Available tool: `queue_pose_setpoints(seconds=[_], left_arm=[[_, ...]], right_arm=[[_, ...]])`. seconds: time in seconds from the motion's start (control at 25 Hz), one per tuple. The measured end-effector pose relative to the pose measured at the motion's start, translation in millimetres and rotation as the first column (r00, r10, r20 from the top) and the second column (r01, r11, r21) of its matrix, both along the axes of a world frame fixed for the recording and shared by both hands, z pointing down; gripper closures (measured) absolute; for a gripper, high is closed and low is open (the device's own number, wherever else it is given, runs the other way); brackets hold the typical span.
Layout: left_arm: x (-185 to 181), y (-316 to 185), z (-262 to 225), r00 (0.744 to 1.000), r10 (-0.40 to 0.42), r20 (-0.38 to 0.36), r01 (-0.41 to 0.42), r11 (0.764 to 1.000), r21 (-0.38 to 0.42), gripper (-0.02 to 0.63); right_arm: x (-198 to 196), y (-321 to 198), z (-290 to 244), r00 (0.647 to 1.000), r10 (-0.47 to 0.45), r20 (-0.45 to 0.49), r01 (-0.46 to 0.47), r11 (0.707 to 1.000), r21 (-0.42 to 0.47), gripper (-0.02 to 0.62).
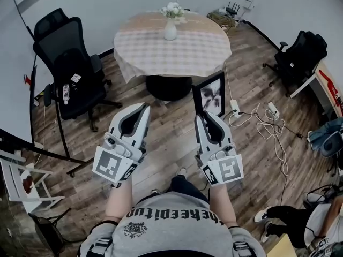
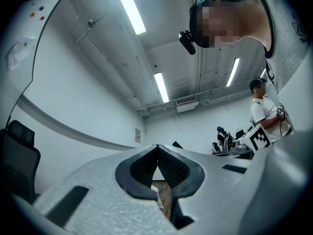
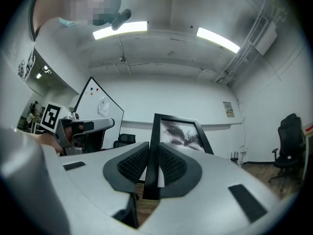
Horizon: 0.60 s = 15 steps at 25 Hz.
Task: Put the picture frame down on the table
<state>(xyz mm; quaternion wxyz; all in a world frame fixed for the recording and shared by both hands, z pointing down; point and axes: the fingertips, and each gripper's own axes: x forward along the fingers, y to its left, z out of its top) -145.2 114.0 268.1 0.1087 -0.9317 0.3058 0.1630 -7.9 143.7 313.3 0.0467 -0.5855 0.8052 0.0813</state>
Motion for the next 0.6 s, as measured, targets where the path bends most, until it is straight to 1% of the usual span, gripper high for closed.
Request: queue_pose_setpoints(seconds=[0.16,0.4,0.6], left_arm=[[21,-24,-3,0.999,-0.047,0.010,0.047,0.999,0.013,0.591],[58,-51,-5,0.995,-0.094,0.022,0.093,0.996,0.017,0.591],[86,-65,-8,0.993,-0.115,0.009,0.115,0.993,0.015,0.591]], right_arm=[[29,-24,-6,1.000,-0.013,-0.003,0.013,1.000,0.010,0.528],[72,-53,-10,0.999,-0.036,0.000,0.036,0.999,0.016,0.528],[101,-70,-8,0.998,-0.065,0.001,0.065,0.998,0.011,0.528]])
